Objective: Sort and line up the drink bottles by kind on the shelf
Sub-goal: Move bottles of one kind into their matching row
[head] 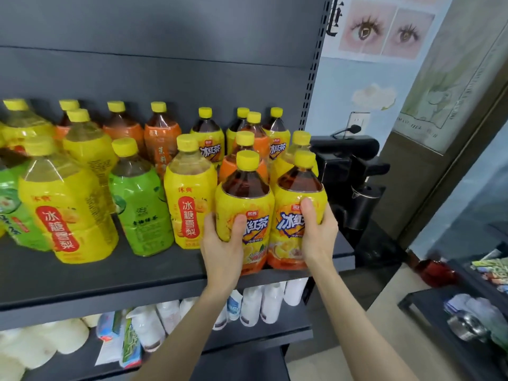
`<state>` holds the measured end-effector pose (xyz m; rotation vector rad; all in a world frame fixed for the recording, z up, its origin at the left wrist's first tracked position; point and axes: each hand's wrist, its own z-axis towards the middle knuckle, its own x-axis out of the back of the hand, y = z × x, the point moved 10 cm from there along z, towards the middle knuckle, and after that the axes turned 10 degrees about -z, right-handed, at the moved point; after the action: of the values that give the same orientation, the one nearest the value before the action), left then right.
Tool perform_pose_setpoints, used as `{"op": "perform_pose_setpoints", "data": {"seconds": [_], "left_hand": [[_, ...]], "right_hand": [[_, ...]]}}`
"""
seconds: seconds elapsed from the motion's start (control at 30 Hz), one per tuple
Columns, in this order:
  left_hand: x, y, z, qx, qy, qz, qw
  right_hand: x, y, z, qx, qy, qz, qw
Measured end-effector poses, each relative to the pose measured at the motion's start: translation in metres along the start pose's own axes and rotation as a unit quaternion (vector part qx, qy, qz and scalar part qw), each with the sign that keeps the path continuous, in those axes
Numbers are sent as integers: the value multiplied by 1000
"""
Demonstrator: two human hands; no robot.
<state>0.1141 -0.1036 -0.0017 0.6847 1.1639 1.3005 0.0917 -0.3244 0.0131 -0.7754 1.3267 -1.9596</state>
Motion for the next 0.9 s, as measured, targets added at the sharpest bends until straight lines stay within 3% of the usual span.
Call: {"op": "perform_pose_setpoints", "data": {"seconds": [0.43,0.9], "left_hand": [[-4,-22,-1,9,111,55,992],[-14,-18,24,5,104,146,984]], "right_hand": [[-16,12,23,13,-48,-6,999],[-33,19,49,5,-56,-39,998]]}}
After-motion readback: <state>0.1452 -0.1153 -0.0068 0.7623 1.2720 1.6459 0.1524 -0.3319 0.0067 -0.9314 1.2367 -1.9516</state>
